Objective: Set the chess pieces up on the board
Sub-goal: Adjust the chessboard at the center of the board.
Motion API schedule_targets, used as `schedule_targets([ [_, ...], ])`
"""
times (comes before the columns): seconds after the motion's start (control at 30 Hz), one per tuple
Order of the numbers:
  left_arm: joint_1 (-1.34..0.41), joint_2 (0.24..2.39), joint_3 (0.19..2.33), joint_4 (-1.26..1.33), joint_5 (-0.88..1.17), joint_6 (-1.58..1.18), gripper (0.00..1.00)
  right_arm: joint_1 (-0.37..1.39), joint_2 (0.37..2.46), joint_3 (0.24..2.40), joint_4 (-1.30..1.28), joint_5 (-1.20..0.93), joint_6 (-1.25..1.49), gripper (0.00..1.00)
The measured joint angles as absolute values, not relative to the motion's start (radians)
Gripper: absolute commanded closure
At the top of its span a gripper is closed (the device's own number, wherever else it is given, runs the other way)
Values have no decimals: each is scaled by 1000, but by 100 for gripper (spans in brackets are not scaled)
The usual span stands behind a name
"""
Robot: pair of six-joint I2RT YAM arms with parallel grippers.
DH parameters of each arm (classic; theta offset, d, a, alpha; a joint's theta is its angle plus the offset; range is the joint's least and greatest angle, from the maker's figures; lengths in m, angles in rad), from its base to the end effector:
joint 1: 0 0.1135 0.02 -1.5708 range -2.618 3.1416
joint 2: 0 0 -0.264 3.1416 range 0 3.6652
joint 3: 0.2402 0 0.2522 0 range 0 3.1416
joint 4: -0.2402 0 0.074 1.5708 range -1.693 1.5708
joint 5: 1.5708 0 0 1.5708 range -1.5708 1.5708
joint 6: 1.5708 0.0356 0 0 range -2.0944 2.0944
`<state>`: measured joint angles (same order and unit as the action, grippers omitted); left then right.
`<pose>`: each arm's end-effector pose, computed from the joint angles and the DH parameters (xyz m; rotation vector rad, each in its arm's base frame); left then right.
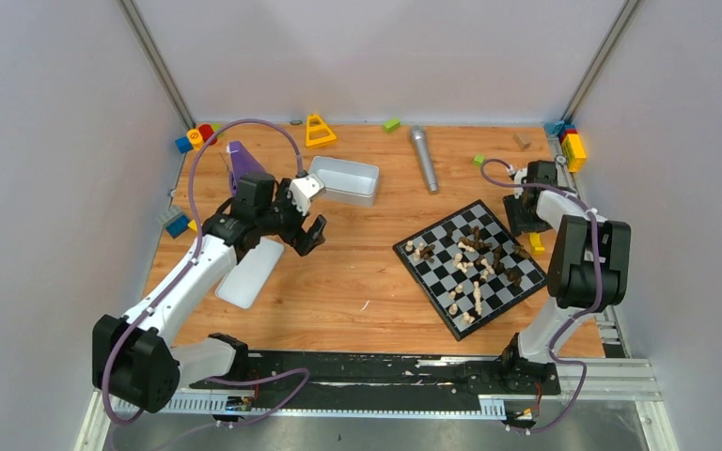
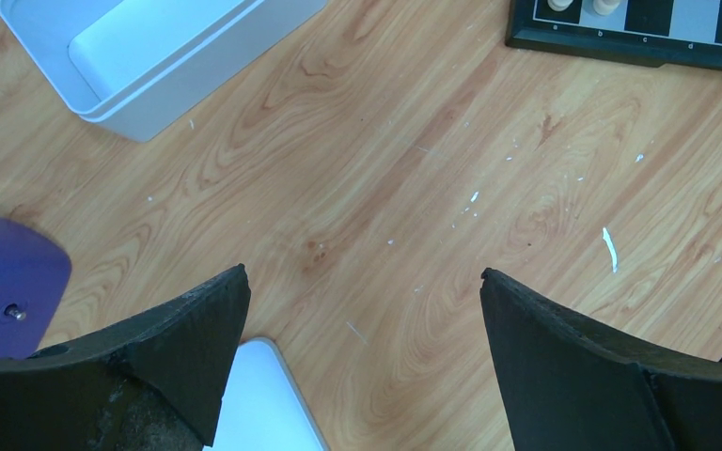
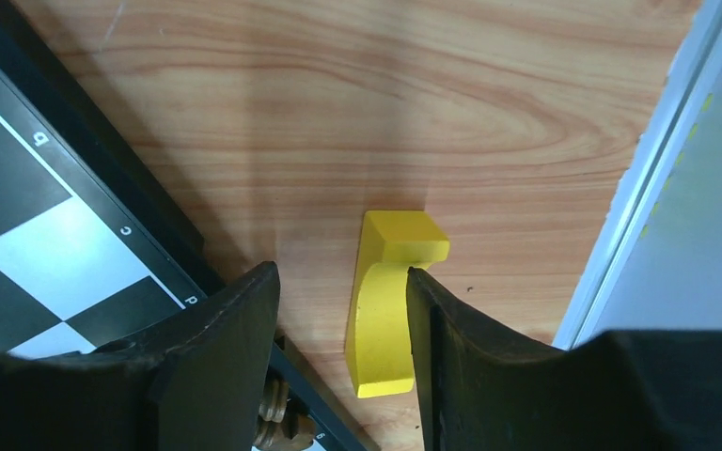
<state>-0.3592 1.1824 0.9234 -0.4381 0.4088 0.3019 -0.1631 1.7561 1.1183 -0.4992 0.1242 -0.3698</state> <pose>0.2328 -0.1025 0.2846 0.9302 2.0440 -0.4931 0.3418 -0.0607 0.1761 -0.2451 2.7267 -0.3231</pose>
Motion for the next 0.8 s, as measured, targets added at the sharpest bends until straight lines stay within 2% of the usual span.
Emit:
schedule_targets([
  [0.4, -360, 1120, 882, -460, 339, 326, 0, -106, 1755, 1057, -437, 141, -402, 48],
  [0.63, -360, 1052, 830, -511, 194, 350, 0, 70, 1757, 1065, -441, 121, -380, 47],
  [0.8, -360, 999, 803, -543, 103, 362, 0, 220, 1809, 1144, -496, 74, -345, 47],
])
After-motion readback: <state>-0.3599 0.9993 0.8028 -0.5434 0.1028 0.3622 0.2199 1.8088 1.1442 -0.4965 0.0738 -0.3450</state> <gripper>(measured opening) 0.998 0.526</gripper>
